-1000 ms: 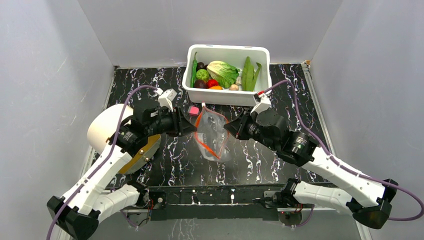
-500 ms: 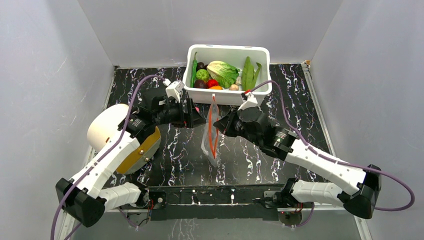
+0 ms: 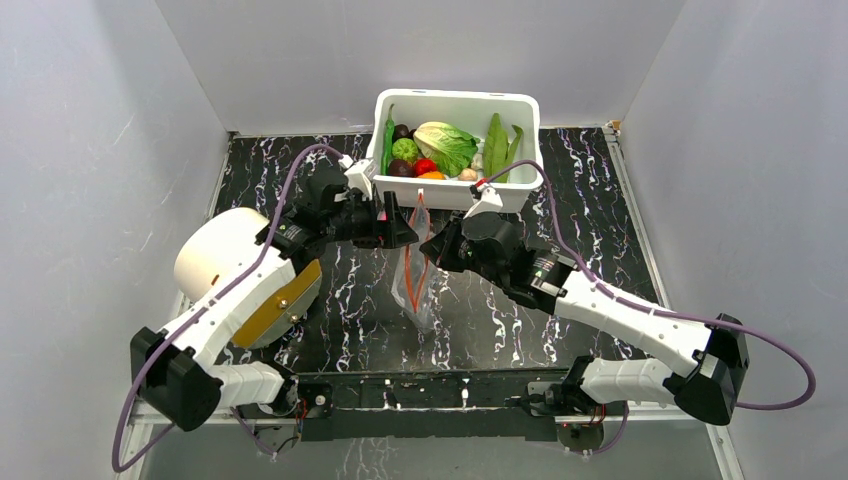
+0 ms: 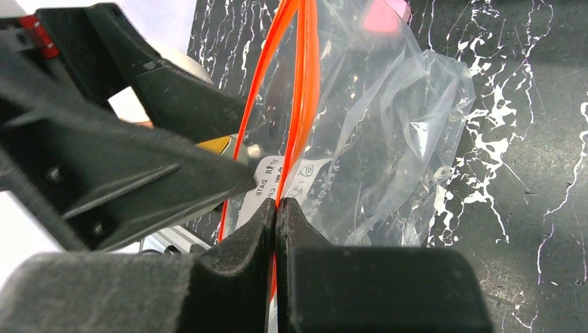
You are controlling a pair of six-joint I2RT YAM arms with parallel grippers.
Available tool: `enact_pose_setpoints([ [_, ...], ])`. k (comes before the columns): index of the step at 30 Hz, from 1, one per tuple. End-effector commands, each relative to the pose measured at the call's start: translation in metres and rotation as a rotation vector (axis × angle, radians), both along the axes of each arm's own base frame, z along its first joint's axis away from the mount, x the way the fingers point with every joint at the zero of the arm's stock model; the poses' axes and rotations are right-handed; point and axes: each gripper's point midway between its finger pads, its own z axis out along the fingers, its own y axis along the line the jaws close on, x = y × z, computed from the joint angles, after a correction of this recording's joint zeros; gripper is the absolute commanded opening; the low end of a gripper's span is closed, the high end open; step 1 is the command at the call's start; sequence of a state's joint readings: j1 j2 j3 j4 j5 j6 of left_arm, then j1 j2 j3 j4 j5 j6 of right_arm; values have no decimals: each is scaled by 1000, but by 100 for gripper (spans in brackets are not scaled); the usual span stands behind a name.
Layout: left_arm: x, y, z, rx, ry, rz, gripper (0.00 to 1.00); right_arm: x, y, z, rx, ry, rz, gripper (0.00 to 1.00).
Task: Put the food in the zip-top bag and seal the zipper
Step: Open the zipper of the food storage bag.
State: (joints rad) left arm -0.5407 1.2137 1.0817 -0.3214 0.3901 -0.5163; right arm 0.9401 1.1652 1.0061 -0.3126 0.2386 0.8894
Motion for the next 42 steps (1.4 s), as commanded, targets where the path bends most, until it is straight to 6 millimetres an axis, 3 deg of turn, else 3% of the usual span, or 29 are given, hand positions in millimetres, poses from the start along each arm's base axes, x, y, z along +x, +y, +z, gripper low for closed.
enact_pose_setpoints([
  [1,13,2,-4,55,-11,33,77,6,8,42,88,-78,-11,0],
  [8,12,10,-16,212,-54,58,73,7,7,41,72,-86,-18,0],
  [13,9,21,-5,285,-100,93,68,8,4,42,58,-95,-29,0],
  [22,-1,21,15,341,-144,80,60,6,5,40,80,-90,-24,0],
  [27,-4,23,1,395,-125,68,56,4,3,42,107,-93,-26,0],
  [31,-7,18,-11,420,-106,45,57,4,3,45,116,-96,-29,0],
  [38,-2,8,-10,411,-134,46,64,5,5,45,120,-97,-27,0],
  [40,0,8,-11,419,-138,52,56,6,6,43,117,-92,-29,0],
  [42,1,10,-11,424,-142,62,39,5,5,40,111,-89,-29,0],
])
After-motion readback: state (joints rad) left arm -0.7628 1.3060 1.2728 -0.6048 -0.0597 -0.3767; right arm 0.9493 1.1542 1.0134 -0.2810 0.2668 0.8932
